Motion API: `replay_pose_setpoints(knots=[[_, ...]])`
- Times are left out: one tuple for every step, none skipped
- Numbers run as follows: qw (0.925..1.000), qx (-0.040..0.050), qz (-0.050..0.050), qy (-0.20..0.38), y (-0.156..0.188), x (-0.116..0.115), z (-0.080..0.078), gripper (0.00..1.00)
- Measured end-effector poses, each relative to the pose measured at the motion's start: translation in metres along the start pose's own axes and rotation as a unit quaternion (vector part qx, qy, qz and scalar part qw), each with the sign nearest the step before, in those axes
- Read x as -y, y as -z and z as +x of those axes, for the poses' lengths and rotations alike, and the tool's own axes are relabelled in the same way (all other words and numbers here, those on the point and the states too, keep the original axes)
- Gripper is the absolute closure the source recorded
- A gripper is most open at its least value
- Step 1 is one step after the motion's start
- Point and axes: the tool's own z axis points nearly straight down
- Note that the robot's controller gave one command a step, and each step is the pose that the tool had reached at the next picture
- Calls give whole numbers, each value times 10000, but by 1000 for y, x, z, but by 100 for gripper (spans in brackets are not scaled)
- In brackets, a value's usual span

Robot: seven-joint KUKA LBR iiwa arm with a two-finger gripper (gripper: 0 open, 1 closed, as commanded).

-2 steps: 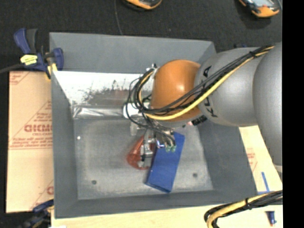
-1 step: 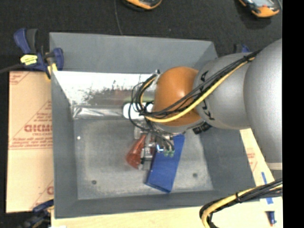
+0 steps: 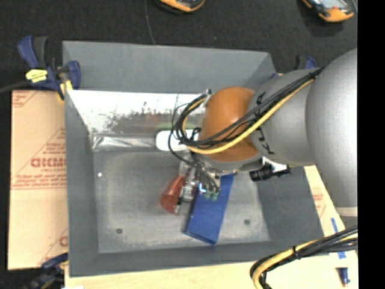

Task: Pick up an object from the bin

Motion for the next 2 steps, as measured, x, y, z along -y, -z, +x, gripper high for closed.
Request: replay_pose_setpoints(knots=[[9956, 27, -3, 935, -5, 11, 13, 0], [9941, 20, 1, 1086, 1, 5, 7, 0]])
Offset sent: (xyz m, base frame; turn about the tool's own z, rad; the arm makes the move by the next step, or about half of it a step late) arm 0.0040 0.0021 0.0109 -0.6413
